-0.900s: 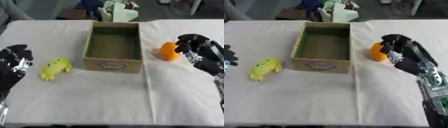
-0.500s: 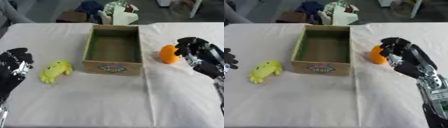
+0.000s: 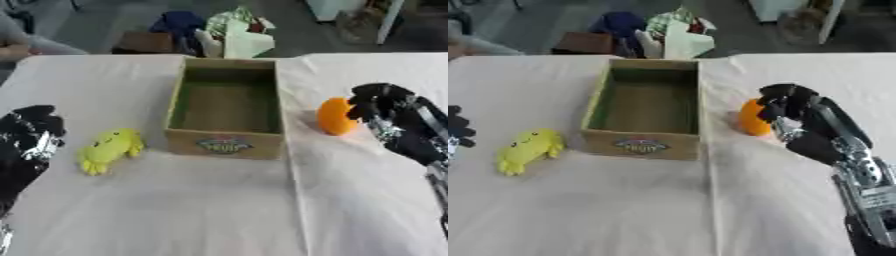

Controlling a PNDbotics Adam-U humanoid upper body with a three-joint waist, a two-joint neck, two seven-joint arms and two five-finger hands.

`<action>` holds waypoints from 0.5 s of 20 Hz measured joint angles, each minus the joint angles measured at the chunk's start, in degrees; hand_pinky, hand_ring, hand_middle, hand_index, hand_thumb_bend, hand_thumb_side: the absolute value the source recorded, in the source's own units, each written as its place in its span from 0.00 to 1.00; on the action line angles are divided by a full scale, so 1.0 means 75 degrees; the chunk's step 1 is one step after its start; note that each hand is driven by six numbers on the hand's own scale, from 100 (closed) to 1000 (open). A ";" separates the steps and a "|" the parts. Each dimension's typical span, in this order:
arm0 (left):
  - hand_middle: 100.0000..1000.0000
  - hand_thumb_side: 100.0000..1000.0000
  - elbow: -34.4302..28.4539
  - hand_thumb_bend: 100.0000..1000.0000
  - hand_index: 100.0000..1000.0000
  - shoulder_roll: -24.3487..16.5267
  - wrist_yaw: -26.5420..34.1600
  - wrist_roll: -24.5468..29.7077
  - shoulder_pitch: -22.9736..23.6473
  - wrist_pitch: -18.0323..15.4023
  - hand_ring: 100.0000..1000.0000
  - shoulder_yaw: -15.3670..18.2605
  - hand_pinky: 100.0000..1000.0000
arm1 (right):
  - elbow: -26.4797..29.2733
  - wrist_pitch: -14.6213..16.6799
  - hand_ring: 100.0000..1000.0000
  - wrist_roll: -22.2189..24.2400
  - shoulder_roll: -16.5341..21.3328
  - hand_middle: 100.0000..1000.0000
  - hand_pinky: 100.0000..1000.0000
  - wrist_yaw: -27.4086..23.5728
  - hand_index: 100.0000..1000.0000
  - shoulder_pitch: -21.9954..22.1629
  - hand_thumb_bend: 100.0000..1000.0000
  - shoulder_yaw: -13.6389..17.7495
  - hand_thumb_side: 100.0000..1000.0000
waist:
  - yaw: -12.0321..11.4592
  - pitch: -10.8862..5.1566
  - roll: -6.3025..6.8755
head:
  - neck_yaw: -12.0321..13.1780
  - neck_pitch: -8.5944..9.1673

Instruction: Pick up objects on the table and place them in the box.

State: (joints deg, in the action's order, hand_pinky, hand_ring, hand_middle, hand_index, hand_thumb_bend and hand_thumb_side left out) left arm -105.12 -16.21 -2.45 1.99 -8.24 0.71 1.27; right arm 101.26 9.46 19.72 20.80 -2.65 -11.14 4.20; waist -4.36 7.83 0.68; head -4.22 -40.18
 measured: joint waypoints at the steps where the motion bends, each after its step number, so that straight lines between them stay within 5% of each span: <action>1: 0.54 0.39 0.0002 0.30 0.73 -0.0056 -0.0103 0.0017 -0.0023 0.0016 0.56 0.0000 0.52 | 0.0000 -0.0003 0.56 0.0005 0.0000 0.59 0.60 0.0000 0.76 0.0005 0.00 -0.0002 0.33 | 0.0002 0.0000 0.0007 | 0.0000 0.0009; 10: 0.58 0.40 0.0524 0.32 0.77 -0.0856 -0.1472 0.0422 -0.0591 0.0182 0.60 -0.0240 0.56 | 0.0000 -0.0002 0.56 0.0062 0.0000 0.59 0.60 0.0000 0.76 0.0007 0.00 -0.0049 0.34 | 0.0057 -0.0011 0.0039 | 0.0014 0.0144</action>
State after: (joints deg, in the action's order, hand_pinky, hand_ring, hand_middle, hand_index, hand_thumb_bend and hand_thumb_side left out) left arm -101.20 -22.63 -13.49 5.16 -12.67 2.08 -0.53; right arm 101.26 9.45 20.19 20.81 -2.65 -11.09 3.83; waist -3.94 7.75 0.97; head -4.11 -39.10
